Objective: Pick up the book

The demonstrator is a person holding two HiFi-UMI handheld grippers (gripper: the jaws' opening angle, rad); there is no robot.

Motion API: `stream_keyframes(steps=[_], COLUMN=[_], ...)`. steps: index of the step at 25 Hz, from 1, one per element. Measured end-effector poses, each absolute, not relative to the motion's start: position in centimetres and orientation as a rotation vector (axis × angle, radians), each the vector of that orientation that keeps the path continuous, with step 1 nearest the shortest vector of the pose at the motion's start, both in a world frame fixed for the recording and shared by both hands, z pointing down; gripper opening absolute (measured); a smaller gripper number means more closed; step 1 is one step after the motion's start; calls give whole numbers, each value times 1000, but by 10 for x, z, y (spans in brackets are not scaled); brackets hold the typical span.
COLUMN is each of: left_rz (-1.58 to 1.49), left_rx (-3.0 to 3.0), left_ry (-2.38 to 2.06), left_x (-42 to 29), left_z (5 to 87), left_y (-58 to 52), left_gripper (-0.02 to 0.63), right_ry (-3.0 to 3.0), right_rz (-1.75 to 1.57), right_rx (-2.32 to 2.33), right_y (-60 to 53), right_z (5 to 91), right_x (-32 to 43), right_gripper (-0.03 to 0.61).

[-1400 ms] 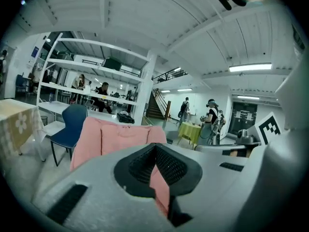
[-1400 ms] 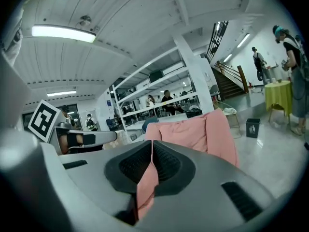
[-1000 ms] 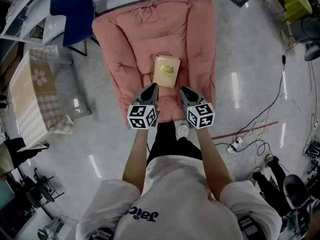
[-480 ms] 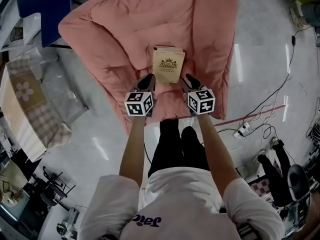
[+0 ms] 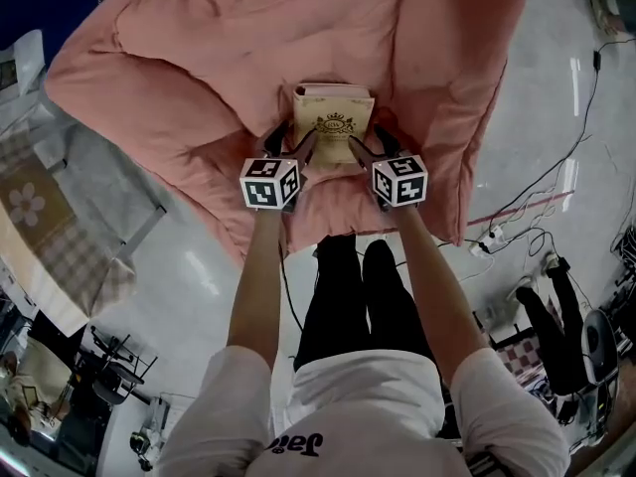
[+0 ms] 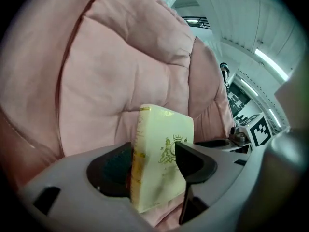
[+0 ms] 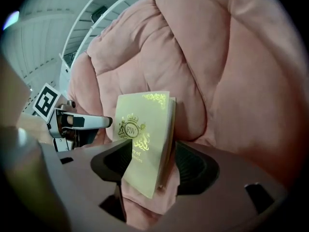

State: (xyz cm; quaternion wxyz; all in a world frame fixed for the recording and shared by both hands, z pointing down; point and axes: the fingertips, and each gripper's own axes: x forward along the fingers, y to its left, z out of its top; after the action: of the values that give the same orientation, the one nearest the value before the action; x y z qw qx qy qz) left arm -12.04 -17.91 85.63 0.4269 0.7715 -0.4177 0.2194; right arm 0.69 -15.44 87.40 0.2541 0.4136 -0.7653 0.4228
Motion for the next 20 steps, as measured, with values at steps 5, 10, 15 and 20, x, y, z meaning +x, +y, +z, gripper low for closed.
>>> stream_keyframes(steps=[5, 10, 15, 20], left_rz=[528, 491, 466, 462], left_rx=[1935, 1945, 1948, 1934], left_ry=[-968, -915, -861, -860], left_x=[-115, -110, -109, -111], left_z=[878, 893, 896, 899], left_y=[-184, -196, -197, -196], left_gripper=[293, 302, 301, 299], right_ry=[-2101, -2186, -2246, -2228], right_rz=[1168, 1190, 1264, 1334], right_rx=[1067, 1038, 969, 950], right_y=[-159, -168, -169, -168], right_z=[897, 906, 906, 909], right_x=[-1, -8, -14, -18], right_gripper=[268, 290, 291, 290])
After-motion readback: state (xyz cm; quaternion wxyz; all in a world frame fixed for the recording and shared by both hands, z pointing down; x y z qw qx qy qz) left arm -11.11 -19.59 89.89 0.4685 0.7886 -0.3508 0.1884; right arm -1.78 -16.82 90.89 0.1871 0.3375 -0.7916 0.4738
